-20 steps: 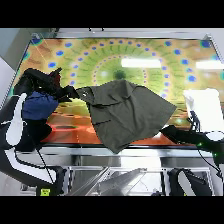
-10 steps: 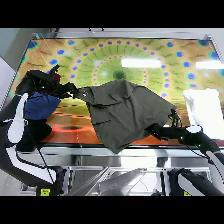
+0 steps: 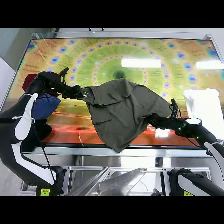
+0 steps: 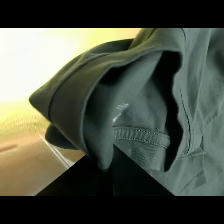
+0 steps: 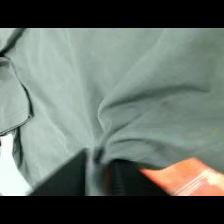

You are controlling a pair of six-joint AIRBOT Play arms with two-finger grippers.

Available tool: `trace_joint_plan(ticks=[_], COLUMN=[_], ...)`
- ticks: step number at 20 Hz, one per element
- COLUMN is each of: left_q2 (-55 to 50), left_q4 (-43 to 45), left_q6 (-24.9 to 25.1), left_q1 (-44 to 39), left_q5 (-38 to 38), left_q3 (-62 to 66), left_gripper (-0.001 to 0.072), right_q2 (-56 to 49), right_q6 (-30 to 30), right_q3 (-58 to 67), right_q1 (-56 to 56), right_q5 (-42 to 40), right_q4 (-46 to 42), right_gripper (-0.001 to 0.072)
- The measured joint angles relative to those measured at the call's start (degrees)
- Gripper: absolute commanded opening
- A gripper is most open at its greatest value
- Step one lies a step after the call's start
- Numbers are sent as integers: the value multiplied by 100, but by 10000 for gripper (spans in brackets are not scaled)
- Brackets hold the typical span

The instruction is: Fold the shirts.

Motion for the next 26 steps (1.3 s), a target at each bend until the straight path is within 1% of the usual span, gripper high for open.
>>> trace_joint_plan(ticks=[2, 4, 7, 9, 13, 15, 17, 19, 21, 24, 26], left_q2=[-28, -11, 363, 796, 1869, 2520, 3233, 4028, 4723, 5458, 5722], left_q4=[-15, -146, -758, -1368, -2494, -2855, -3040, -3038, -2728, -2435, -2376], left_q6=[0, 2, 17, 15, -92, -192, -243, -240, -238, -236, -186], left_q1=[-35, 4, 144, 286, 634, 817, 1016, 1281, 1569, 1974, 2083], left_q5=[155, 529, 933, 1150, 1408, 1432, 1322, 1075, 848, 619, 533], left_q3=[181, 516, 1021, 1333, 1860, 1980, 1989, 1814, 1370, 133, -887], left_gripper=[24, 24, 24, 24, 24, 24, 24, 24, 23, 24, 23], right_q2=[9, 68, 258, 476, 1078, 1460, 1851, 2138, 2234, 1996, 1692], right_q6=[-109, -214, -302, -275, 48, 136, 181, 216, 291, 433, 485], right_q3=[48, 223, 951, 1720, 3499, 4275, 4940, 5410, 5633, 5685, 5574], right_q1=[-11, -136, -640, -1117, -2065, -2465, -2830, -3058, -3047, -2634, -2199], right_q5=[118, 339, 1019, 1602, 2645, 2999, 3167, 3248, 3287, 3303, 3318], right_q4=[15, 17, 44, 103, 286, 350, 382, 326, 162, -310, -662], right_gripper=[27, 27, 27, 27, 27, 27, 27, 27, 27, 27, 27])
